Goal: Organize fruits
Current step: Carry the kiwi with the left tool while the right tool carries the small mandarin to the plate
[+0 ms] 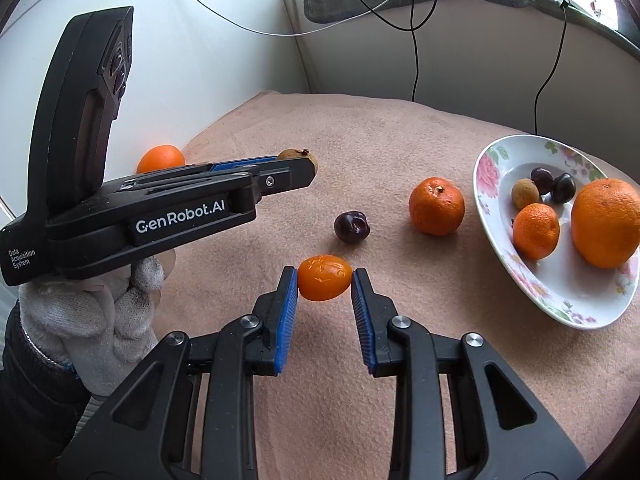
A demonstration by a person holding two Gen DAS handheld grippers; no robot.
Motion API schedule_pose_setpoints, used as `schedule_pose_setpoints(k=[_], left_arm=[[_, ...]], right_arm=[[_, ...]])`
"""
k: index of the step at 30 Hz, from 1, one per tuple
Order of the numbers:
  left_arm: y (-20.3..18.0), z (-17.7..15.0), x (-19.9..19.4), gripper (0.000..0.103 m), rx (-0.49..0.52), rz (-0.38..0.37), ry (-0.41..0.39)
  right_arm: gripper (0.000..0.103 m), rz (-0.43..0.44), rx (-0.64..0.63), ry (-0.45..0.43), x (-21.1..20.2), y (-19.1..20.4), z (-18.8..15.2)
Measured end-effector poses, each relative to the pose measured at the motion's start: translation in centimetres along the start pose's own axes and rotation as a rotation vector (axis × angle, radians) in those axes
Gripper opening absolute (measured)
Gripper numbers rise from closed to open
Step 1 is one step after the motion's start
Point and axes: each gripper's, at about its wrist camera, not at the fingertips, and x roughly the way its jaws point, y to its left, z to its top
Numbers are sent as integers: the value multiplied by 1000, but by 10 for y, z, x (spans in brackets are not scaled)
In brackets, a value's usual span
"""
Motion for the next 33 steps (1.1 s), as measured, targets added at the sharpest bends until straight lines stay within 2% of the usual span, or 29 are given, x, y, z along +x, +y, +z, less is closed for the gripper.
schedule_pose_setpoints(k=[16, 33], left_arm=[[-35, -2, -16, 27, 42, -45, -35], [-72, 1, -8, 27, 94, -96, -27]], right_arm=[[29, -38, 45, -90, -45, -19, -10], [29, -124, 136, -142, -84, -70, -23]])
